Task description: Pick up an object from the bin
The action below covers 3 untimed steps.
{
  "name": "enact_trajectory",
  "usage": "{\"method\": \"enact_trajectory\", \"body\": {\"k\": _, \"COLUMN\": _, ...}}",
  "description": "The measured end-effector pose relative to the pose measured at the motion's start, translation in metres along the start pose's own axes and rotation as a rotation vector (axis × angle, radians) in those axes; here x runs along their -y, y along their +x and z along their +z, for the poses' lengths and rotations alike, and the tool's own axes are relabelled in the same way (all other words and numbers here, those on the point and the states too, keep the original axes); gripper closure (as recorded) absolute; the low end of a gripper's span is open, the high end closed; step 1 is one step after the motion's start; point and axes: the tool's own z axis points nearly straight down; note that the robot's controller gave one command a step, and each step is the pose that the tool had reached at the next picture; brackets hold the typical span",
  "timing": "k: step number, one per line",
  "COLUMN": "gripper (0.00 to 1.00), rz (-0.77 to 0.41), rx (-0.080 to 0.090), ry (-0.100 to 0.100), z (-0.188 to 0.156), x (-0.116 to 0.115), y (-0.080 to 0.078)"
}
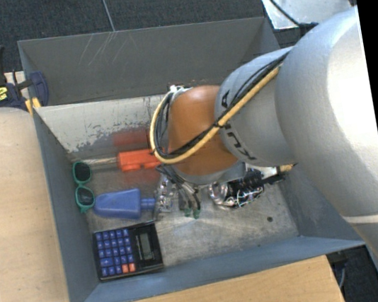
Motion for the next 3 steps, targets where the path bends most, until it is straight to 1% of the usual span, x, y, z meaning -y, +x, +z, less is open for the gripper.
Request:
{"method": "enact_trajectory", "body": {"k": 1, "gripper": 1.0, "rz": 0.001, "rx": 0.0, "ry": 0.0, "z": 0.0, "x": 0.0, "y": 0.0}}
{"method": "enact_trajectory", "body": {"k": 2, "gripper": 1.0, "rz": 0.061, "rx": -0.021, "ry": 0.013, "z": -0.039, "x": -0.012, "y": 0.0}}
{"method": "enact_trajectory", "body": {"k": 3, "gripper": 1.0, "rz": 0.047, "rx": -0.02, "ry": 0.012, "z": -0.106, "x": 0.006, "y": 0.0}}
